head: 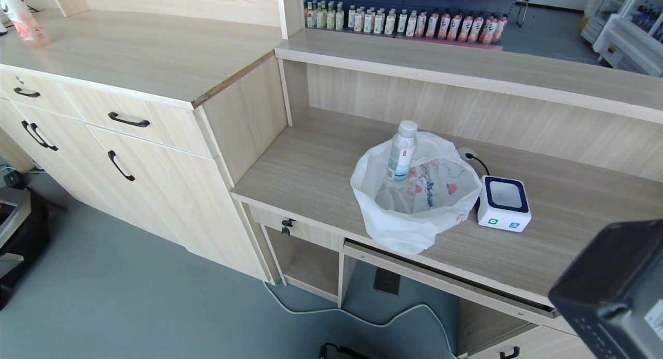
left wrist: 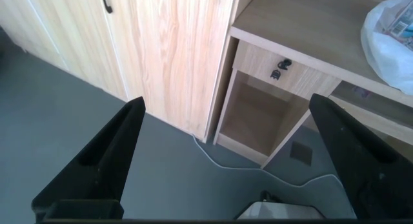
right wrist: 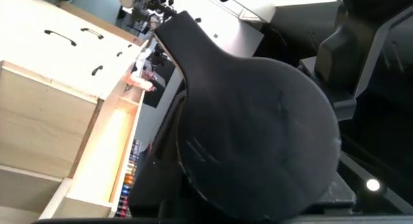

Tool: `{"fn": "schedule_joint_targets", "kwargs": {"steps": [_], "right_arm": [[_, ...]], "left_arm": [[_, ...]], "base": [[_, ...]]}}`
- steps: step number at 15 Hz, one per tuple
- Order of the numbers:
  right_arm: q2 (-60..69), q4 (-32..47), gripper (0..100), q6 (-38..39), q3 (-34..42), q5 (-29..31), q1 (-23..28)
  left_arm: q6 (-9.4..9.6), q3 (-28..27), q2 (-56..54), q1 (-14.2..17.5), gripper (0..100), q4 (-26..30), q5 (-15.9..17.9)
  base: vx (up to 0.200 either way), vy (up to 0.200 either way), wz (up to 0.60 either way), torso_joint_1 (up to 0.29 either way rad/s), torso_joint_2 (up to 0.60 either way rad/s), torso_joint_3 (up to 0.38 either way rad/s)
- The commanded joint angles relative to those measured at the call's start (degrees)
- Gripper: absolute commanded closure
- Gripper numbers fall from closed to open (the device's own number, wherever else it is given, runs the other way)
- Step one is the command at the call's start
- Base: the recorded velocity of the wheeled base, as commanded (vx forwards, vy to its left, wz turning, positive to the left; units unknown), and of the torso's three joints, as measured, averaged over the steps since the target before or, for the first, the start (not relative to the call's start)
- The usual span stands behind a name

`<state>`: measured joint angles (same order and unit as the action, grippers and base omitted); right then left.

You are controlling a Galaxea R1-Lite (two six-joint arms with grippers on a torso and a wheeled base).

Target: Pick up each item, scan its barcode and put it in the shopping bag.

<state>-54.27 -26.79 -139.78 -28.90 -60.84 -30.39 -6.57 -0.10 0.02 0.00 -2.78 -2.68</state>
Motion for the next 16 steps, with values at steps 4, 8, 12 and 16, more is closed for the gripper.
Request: {"fn": "schedule_joint_targets", "kwargs": {"steps": [4,8,12,16], "right_arm": [[0.04,-0.01,100,-0.58,0.08,-1.38,-0.11],[-0.13,-0.01,100,-0.67,0.08,-1.47,-0.63],[-0.04,-0.01,100,-0.76,0.08,-1.47,-0.46],[0.4,0.08,100,-1.46,0.34,-1.38,-0.37]], "left_arm": [[-0.02,0.01,-0.02,0.0,0,-0.03,-0.04],[-0.02,0.01,-0.02,0.0,0,-0.03,-0.04],[-0.02,0.01,-0.02,0.0,0,-0.03,-0.04],[-0.02,0.01,-0.02,0.0,0,-0.03,-0.04]], "base": [[0.0,0.0,0.0,0.0,0.0,0.0],[0.0,0.0,0.0,0.0,0.0,0.0],[0.0,0.0,0.0,0.0,0.0,0.0],[0.0,0.0,0.0,0.0,0.0,0.0]]}}
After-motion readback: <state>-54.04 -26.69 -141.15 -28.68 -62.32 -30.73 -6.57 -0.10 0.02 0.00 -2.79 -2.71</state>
